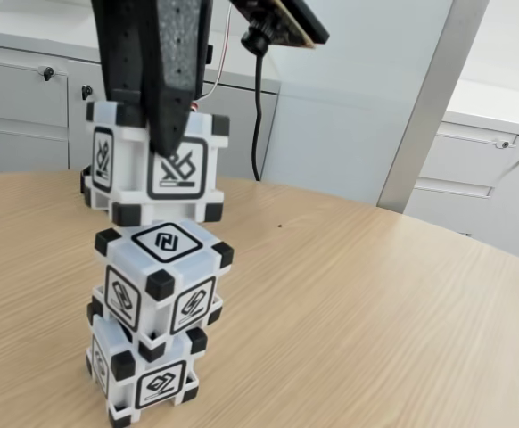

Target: Stack cubes from left to right.

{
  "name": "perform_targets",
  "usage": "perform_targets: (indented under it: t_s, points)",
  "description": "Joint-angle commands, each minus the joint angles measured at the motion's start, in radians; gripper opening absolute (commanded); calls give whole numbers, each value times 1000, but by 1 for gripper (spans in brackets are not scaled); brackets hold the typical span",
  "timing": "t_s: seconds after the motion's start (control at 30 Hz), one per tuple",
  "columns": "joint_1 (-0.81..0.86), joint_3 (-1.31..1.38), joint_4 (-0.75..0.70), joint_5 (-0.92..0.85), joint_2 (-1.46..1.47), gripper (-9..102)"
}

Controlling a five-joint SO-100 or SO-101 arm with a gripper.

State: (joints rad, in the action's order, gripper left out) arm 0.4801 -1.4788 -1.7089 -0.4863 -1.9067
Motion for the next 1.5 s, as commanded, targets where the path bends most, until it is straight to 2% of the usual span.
perform_targets:
  t_s: [0.0, 1.0, 1.17, 1.47]
  points:
    - [3, 3, -2, -8, -31, 14]
    - [-2, 18, 12, -11, -11, 14]
    - [-2, 18, 109, 21, -11, 15]
    - [-2, 2, 115, -6, -11, 15]
